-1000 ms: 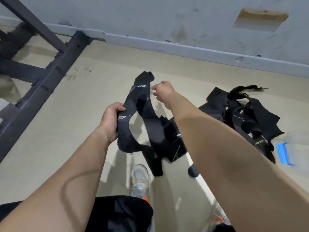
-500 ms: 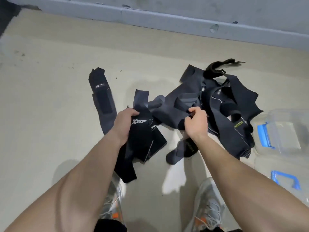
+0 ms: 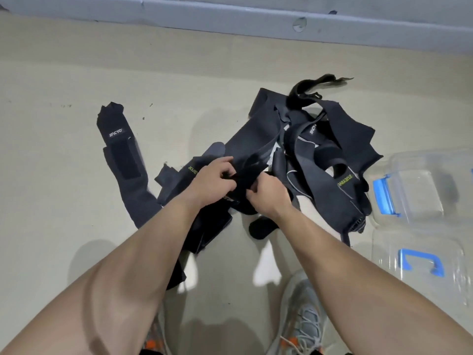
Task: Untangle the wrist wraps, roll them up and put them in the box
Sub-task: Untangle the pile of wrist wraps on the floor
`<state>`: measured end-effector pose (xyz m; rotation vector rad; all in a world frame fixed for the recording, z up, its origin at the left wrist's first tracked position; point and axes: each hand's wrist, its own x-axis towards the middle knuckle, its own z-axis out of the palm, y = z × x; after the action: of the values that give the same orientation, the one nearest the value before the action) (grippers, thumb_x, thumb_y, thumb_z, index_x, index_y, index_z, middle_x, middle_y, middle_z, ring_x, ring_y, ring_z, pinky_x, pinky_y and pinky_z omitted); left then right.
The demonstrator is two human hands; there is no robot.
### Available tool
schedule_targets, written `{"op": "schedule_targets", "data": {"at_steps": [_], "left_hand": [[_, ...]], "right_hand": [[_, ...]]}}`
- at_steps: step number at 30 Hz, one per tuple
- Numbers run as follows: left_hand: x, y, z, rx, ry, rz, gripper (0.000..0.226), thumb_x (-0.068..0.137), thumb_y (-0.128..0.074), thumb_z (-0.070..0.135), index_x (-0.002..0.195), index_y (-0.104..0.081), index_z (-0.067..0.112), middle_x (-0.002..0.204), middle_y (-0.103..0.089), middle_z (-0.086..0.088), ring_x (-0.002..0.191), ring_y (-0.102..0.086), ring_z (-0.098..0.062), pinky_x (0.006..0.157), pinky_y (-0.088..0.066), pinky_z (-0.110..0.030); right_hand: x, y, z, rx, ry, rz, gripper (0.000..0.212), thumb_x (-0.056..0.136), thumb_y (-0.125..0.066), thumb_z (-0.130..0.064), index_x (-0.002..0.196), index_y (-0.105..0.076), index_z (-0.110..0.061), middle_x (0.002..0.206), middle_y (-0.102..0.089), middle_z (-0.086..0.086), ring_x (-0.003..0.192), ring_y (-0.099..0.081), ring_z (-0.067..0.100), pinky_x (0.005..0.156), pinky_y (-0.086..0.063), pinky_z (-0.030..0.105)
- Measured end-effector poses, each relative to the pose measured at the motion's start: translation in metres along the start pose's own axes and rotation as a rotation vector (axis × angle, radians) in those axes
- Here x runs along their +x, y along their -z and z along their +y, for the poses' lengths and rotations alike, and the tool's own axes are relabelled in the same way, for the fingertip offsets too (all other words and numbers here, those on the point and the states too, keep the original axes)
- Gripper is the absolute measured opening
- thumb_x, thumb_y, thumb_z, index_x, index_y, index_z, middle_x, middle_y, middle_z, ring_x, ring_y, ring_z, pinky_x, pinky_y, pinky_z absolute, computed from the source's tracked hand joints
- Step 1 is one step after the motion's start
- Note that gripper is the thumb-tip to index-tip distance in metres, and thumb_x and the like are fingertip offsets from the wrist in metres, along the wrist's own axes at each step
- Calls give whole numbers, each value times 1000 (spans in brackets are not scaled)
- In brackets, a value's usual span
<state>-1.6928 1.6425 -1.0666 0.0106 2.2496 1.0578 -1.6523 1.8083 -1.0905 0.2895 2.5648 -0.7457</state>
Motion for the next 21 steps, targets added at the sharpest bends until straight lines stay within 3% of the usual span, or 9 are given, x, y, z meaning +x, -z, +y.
{"op": "schedule_targets", "data": {"at_steps": [1,3,6,9,12,15,17,19,21], "left_hand": [[-2,-3,-1,110,-37,-31,6,76,-65,17,81,-66,15,145,-54,20,121,-59,-15,107,-43,-37],[-6,-6,-5,276,-67,-132,29,70,-58,30,94,-72,20,134,-59,22,116,-61,-17,100,-48,-40],[-16,-10,-15,488,-85,-212,17,78,-59,27,94,-65,30,103,-54,18,105,-58,-23,85,-49,-40],[-27,-15,-20,659,-183,-181,25,82,-62,24,106,-65,31,96,-48,13,99,-52,-21,75,-42,-35],[-43,-13,-19,599,-176,-95,13,80,-64,18,88,-57,26,93,-55,10,95,-59,-21,76,-49,-37],[-57,-7,-19,324,-70,92,15,78,-66,13,77,-58,26,83,-63,9,85,-61,-19,75,-49,-34],[-66,-1,-15,206,-43,225,18,77,-68,13,72,-57,26,76,-62,10,80,-60,-18,67,-42,-28],[-74,9,-11,151,-17,369,15,77,-68,14,75,-57,23,74,-61,9,78,-59,-19,63,-39,-26],[-78,24,-11,141,81,526,9,80,-66,18,86,-61,21,82,-64,4,82,-58,-24,69,-44,-31]], "right_hand": [[-7,-3,2,75,12,11,19,86,-63,-24,102,-57,-16,97,-71,5,98,-65,32,79,-52,40],[-22,-4,7,191,28,43,29,83,-63,-20,112,-60,-22,96,-71,-1,95,-66,27,77,-54,39],[-38,-3,12,237,32,64,60,83,-62,-16,138,-44,-31,104,-68,-12,98,-67,19,85,-54,40],[-44,0,17,155,-36,109,59,83,-57,-15,138,-38,-25,110,-66,-10,103,-64,22,85,-51,40],[-51,5,36,-86,-52,93,43,81,-58,-11,122,-48,-19,118,-60,2,111,-54,29,79,-45,36],[-60,13,53,-279,-153,27,32,82,-65,-18,112,-55,-23,116,-63,2,112,-56,31,75,-41,34],[-66,18,55,-187,-284,48,19,86,-62,-27,104,-64,-25,107,-69,2,106,-63,32,72,-43,32],[-71,21,55,-55,-350,66,18,94,-54,-34,96,-69,-24,97,-72,4,96,-66,33,73,-48,32],[-76,21,50,206,-354,62,17,94,-57,-34,90,-70,-23,81,-70,3,77,-65,30,71,-54,33]]}}
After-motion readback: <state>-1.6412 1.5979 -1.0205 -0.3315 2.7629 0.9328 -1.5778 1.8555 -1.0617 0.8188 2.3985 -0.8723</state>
